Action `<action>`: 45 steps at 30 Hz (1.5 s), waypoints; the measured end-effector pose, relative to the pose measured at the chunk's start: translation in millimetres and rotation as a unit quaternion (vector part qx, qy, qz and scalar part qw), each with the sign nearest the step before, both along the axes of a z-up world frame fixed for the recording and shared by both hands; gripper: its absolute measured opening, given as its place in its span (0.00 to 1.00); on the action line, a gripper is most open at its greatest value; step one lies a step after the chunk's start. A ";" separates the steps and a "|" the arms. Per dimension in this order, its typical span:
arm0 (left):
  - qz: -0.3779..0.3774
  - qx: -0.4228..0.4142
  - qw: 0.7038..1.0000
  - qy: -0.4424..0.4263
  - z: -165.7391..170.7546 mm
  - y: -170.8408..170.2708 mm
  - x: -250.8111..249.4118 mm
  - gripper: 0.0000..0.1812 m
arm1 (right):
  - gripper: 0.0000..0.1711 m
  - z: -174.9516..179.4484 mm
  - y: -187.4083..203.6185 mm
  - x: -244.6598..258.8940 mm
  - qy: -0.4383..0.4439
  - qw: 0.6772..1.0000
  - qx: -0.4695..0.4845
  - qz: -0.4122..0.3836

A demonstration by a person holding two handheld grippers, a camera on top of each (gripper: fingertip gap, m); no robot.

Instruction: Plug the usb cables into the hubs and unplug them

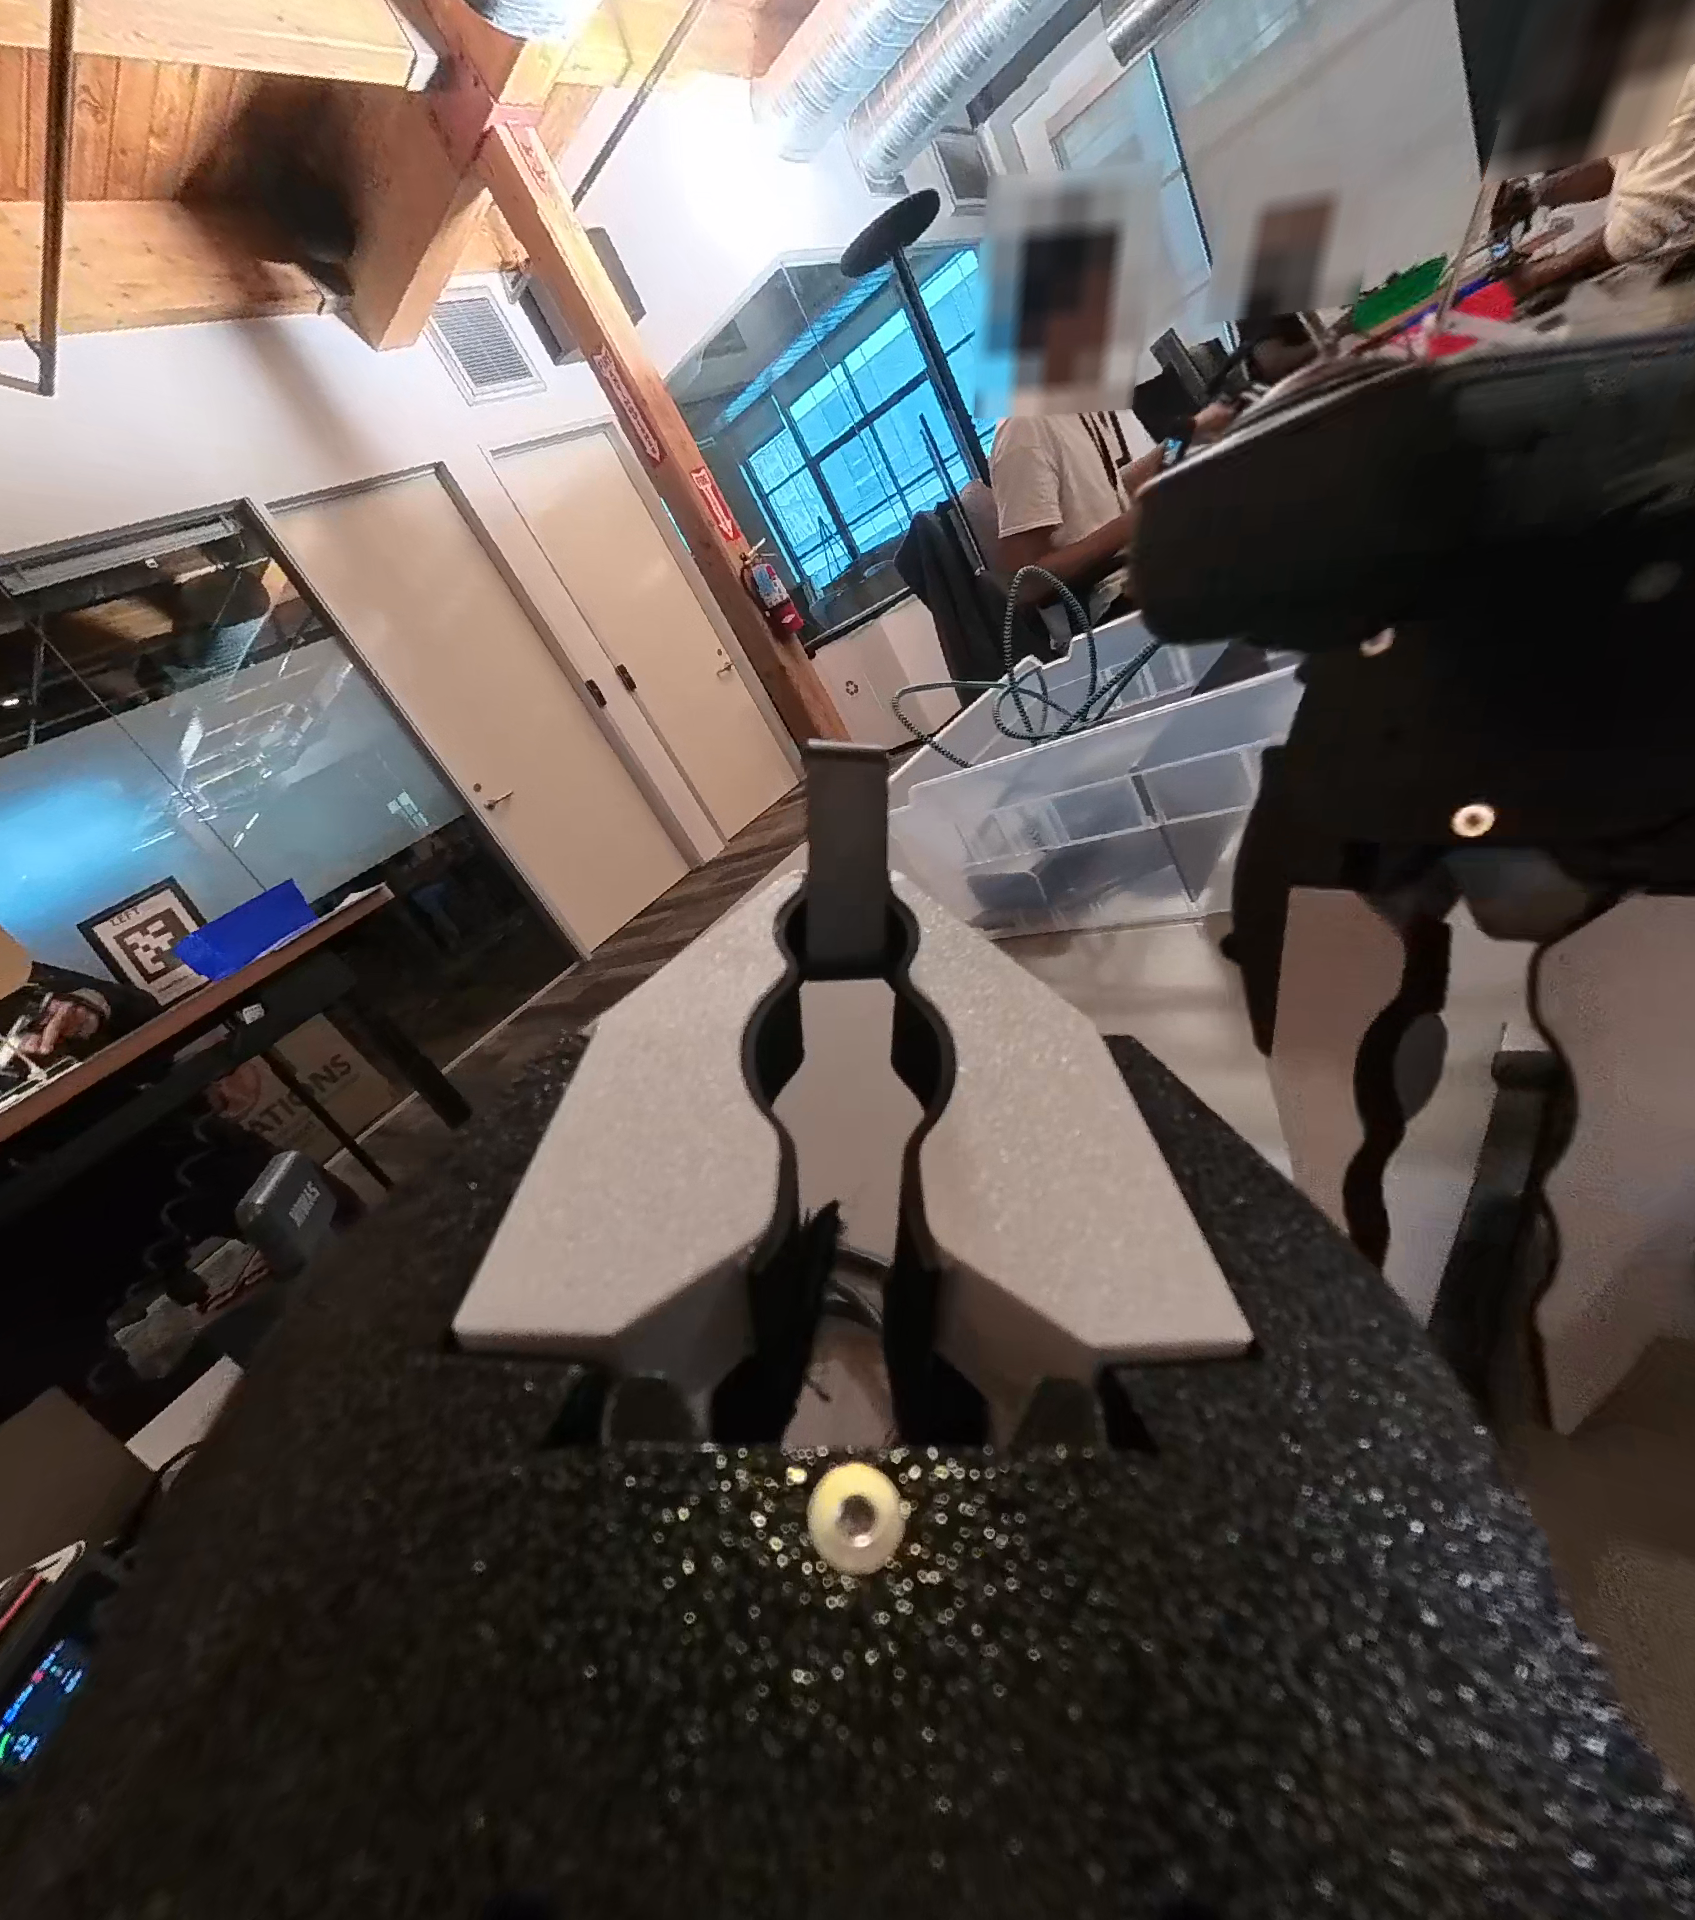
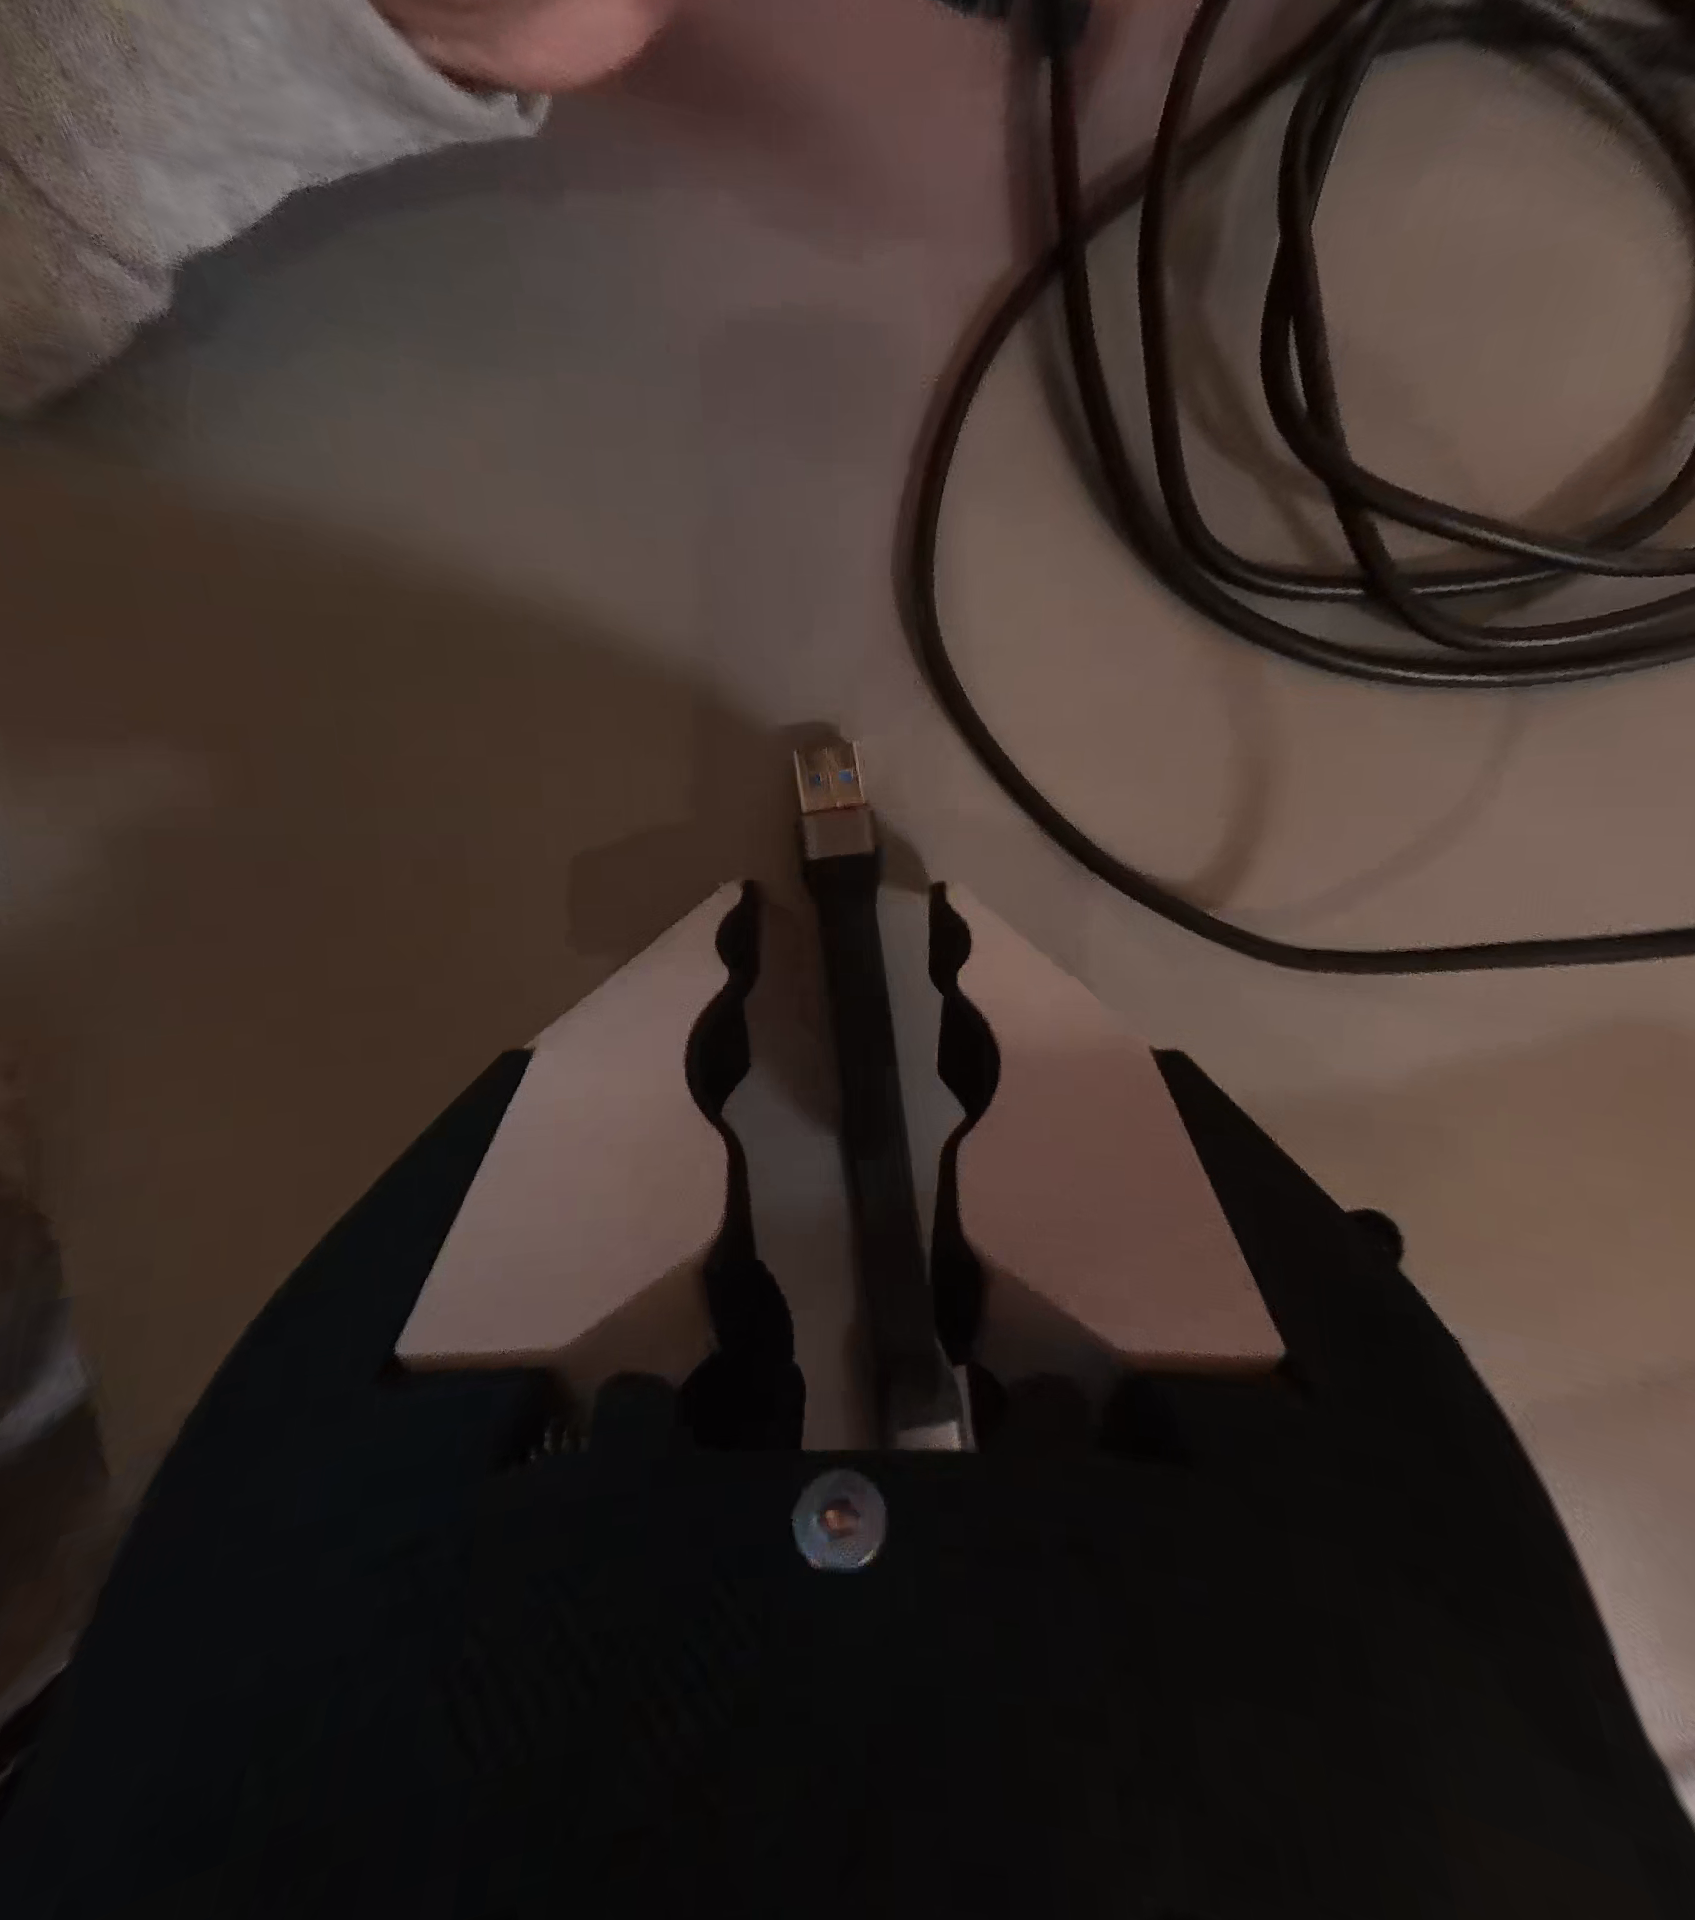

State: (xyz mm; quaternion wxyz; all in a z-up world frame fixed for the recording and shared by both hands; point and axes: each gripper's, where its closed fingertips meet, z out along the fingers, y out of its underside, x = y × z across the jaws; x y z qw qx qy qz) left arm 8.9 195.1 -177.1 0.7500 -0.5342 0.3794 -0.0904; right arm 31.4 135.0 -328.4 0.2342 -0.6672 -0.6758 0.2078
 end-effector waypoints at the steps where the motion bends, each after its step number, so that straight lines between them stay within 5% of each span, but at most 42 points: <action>1: -0.001 0.000 1.000 0.000 0.0 -0.2 0.2 0.05 | 0.17 -0.6 -2.3 -1.8 0.004 1.000 -0.014 0.005; 9: 0.003 0.001 1.000 -0.007 2.3 0.4 -2.5 0.05 | 0.07 6.6 -12.4 -6.2 0.047 0.999 0.006 0.015; 16: -0.002 0.000 1.000 -0.021 7.2 -2.4 -2.8 0.05 | 0.07 106.5 -7.2 -0.4 0.284 0.939 0.194 -0.009; 21: -0.023 0.012 0.999 -0.022 8.8 -8.7 2.5 0.05 | 0.07 136.7 -5.8 15.0 0.351 0.903 0.248 -0.023; 37: -0.075 0.037 0.996 -0.017 9.4 -23.9 16.6 0.05 | 0.07 166.2 0.2 30.2 0.325 0.881 0.338 -0.063; 41: -0.041 0.049 0.998 0.026 3.5 -18.2 15.2 0.05 | 0.07 159.6 9.6 32.0 0.276 0.902 0.317 -0.092; 45: 0.009 0.101 0.985 0.138 -9.8 -14.8 16.5 0.05 | 0.07 132.8 14.4 34.6 0.212 0.949 0.195 -0.129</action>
